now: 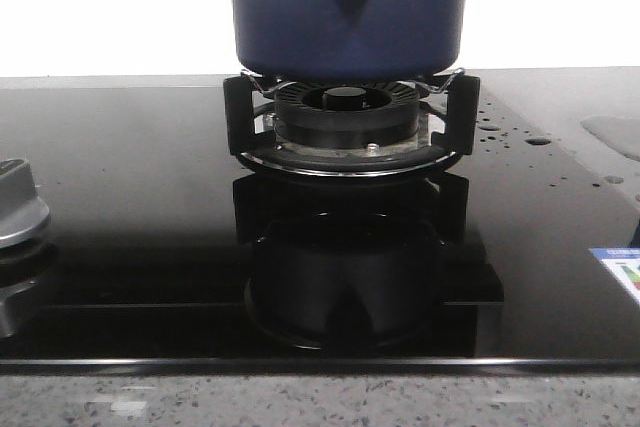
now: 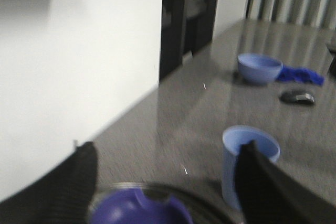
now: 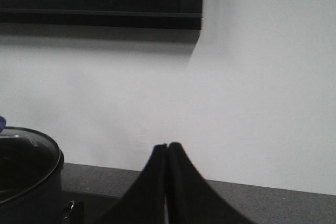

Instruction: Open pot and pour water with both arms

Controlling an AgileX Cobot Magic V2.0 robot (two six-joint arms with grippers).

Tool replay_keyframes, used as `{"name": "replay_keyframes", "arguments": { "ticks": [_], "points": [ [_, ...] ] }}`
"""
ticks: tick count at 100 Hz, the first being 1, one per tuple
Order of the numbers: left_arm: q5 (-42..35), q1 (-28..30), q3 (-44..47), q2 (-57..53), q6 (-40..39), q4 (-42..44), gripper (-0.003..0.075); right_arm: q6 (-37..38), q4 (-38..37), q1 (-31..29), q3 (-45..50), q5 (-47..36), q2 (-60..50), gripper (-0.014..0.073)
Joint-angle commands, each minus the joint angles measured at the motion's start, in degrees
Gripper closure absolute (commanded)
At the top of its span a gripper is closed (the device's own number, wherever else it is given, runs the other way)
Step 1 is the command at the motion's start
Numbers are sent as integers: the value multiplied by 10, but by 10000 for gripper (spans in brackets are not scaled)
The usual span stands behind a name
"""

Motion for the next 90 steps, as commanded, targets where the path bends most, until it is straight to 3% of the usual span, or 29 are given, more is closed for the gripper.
{"name": "replay_keyframes", "arguments": {
  "ticks": [1,13,26,44,65,90],
  "points": [
    [-5,36,-18,-87,-43,-8,463,-1,-30,27,-17,0,-1,659],
    [-38,94,15,-172,-112,54,634,51,-116,72,-17,11,-2,659],
    [-45,142,109,-273,-132,73,692,157,-225,112,-16,1,-10,659],
    [-119,138,306,-425,-132,101,741,263,-379,140,-16,-28,-42,658],
    [-191,127,485,-582,-132,99,741,274,-382,143,-16,-32,-115,658],
    [-200,127,531,-654,-132,95,741,274,-382,143,-16,-31,-147,659]
  ]
}}
